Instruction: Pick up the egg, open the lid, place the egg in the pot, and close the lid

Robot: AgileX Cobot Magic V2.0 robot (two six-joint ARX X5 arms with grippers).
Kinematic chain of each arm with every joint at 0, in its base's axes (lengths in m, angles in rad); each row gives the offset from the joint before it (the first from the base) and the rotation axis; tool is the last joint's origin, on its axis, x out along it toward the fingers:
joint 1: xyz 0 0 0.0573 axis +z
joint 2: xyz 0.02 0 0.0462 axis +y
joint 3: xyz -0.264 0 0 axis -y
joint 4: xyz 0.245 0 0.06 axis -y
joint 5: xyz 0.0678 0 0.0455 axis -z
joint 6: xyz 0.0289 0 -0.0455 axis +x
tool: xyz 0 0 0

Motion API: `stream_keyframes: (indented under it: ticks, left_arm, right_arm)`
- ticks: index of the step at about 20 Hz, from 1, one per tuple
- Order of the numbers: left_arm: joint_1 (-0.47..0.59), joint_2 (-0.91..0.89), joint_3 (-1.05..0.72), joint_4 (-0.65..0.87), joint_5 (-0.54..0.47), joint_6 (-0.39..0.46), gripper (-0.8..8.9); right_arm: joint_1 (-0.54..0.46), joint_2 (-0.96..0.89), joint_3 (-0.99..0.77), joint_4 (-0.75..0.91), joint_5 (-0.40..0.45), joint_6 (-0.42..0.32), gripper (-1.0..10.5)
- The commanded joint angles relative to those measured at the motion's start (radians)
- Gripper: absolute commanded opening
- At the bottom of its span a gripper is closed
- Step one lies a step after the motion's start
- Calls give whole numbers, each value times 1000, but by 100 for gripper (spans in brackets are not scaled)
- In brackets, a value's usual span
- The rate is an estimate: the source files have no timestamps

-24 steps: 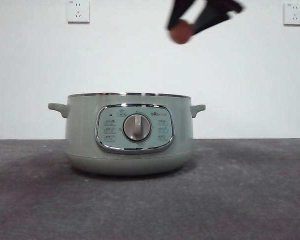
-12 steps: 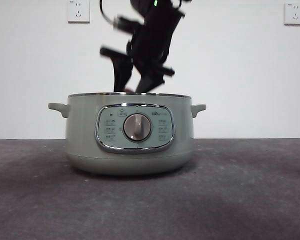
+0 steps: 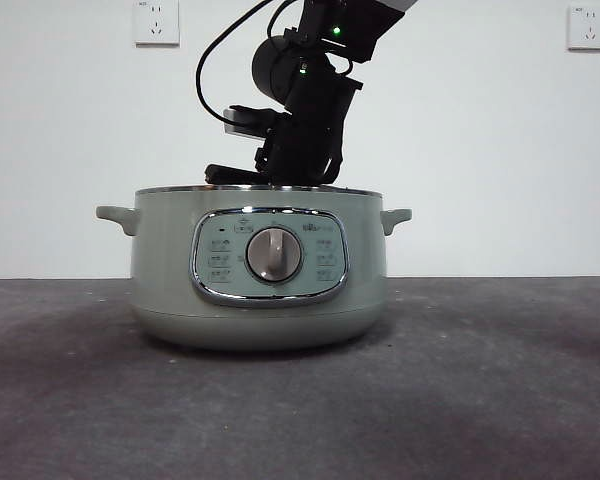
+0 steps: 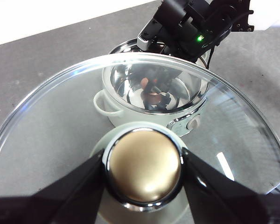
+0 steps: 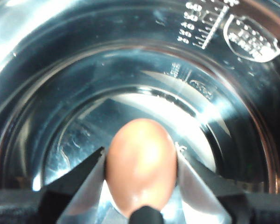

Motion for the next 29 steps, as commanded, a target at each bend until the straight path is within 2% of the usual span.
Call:
stream_keyframes:
  ticks: [1,3,4,7,11,13,16,19,21,24,29]
  left_arm:
    - [2,-11,7,40,5,12,-8]
    - [2,-4,7,40,5,11,-8]
    - [2,1,7,40,5,11,-8]
    - [2,12,7,40,5,11,-8]
    - [2,15,7,48,5,11,-8]
    - [2,23,7,85,6,11,-8]
    - [2,58,7,122,8,12,-8]
    - [0,107,7,190,76,12,-8]
    - [-4,150,7,235,88,13,-8]
    - [-36,234,7,294,88,24,-8]
    - [-101,398,7,446,84,37,-8]
  right_arm:
    - [3,19,2,-8,0,-5,71]
    - [9,19,6,-11,-11,-3,388]
    - [11,18,15,-22,-14,-3,476]
    - [13,6,105,-89,-21,-3,478]
    - [13,-89,249,-275,-21,-9,469]
    - [13,-202,251,-325,-21,-25,467]
    - [13,-362,248,-416,-21,-47,405]
    - [13,-461,248,-512,-22,-58,405]
    - [14,-518,243,-595,-22,-61,405]
    - [15,-641,157,-614,-80,-63,405]
    - [15,-919,-145,-604,-79,-40,405]
